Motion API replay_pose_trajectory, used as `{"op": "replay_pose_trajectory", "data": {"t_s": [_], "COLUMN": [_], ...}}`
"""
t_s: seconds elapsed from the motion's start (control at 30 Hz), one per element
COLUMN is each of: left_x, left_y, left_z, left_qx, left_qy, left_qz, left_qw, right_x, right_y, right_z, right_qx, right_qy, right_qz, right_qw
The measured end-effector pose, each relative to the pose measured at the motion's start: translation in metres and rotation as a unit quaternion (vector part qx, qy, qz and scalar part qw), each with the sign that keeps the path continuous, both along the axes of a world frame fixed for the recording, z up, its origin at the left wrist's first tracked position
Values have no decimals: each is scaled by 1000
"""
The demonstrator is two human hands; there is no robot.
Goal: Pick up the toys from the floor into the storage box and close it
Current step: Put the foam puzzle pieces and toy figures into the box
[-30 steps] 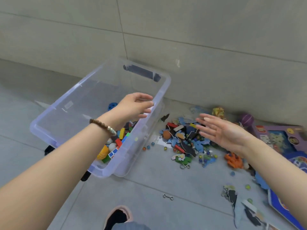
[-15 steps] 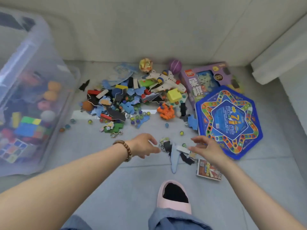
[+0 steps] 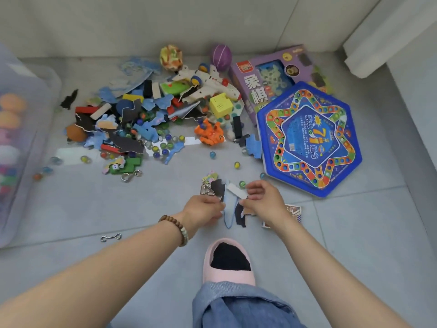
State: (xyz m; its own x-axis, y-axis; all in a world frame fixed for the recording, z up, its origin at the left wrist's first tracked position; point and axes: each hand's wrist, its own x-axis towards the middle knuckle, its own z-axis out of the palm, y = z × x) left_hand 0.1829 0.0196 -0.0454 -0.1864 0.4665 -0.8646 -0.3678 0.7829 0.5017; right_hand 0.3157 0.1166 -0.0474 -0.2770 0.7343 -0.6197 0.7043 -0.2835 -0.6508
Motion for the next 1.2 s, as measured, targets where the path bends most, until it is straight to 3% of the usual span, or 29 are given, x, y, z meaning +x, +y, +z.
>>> {"op": "replay_pose_trajectory", "data": {"t_s": [0.2, 0.4, 0.77, 0.87, 0.97, 1.07, 1.2], "left_x": [6, 10, 7, -3, -16, -30, -39], "left_y": [2, 5, 6, 4, -1, -10, -24], "left_z": [1, 6, 6, 7, 9, 8, 7], "left_qx": [19, 35, 37, 41, 41, 28, 20], "left_qy": [-36, -42, -21, 12, 46, 59, 50], "left_qz": [25, 46, 78, 55, 29, 18, -7], "left_qw": [999, 997, 996, 998, 998, 998, 998], "right_x": [17, 4, 7, 15, 23, 25, 21], "right_y": [-7, -23, -24, -20, -21, -26, -31], "right_z": [1, -2, 8, 8, 7, 3, 2], "right_qx": [27, 4, -125, -64, 4, 68, 101], "right_qy": [-11, 53, 150, 112, 39, -44, -87], "right_qz": [32, 23, -32, -11, 80, 198, 275], "right_qw": [999, 998, 980, 992, 996, 977, 952]}}
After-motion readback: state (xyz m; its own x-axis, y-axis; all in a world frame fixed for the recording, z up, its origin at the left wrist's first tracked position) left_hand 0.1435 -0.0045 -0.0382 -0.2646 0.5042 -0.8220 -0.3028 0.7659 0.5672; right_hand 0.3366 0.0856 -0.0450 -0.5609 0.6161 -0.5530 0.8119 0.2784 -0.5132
